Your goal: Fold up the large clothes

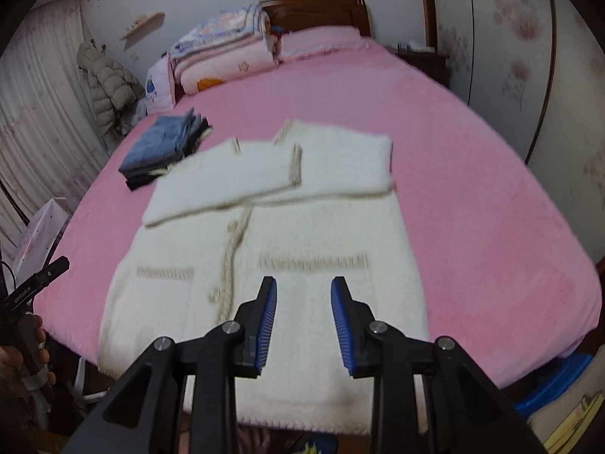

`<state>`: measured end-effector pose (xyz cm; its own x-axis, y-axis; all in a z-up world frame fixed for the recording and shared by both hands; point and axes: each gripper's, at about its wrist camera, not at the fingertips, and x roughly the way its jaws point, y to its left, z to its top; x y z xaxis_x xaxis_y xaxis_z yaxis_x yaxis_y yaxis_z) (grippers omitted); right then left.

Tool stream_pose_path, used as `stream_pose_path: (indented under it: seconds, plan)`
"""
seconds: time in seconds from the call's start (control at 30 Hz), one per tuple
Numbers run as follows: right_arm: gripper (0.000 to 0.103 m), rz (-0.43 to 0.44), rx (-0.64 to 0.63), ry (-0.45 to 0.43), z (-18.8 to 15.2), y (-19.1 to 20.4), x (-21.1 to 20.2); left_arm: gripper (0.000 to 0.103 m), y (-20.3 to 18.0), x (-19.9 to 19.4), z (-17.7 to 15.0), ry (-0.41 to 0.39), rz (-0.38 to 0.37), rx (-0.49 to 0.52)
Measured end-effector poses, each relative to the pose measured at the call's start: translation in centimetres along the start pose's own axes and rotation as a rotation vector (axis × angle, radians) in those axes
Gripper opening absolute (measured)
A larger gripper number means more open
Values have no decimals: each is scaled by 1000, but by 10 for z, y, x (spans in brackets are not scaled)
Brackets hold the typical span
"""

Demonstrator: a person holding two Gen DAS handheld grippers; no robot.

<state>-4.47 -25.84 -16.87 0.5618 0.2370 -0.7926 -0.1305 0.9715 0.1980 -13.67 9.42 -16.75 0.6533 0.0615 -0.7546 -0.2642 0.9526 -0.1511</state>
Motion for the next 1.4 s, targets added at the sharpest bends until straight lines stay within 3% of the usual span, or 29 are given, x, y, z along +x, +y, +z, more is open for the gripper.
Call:
stream_pose_path:
  seconds: [0.17,0.3,0.43,0.7,0.9,1.07,1.13,1.23,1.4]
  plan:
    - [30,2,-3,73,-27,-12,6,103,22,12,-20,57,54,-9]
    - [44,7,22,109,-45,-25,8,103,44,33,-38,177,44,-47]
    - [44,-33,50,146,-63,-43,18,103,70,60,-64,282,63,-107]
    - [44,-112,95,233,-103,-83,37,103,100,90,-96,376,64,-114]
    - [44,-172,149,247,-117,-116,40,102,118,90,-114,403,3,-114]
    - [43,-74,220,276,-120,-129,48,91,127,87,-121,411,-44,-117]
    - [37,-30,224,303,-120,-126,58,82,133,84,-124,416,-66,-139]
    - [36,1,215,333,-121,-120,68,68,139,77,-126,418,-90,-144]
    - [36,-2,209,342,-125,-118,74,66,139,74,-134,439,-100,-166]
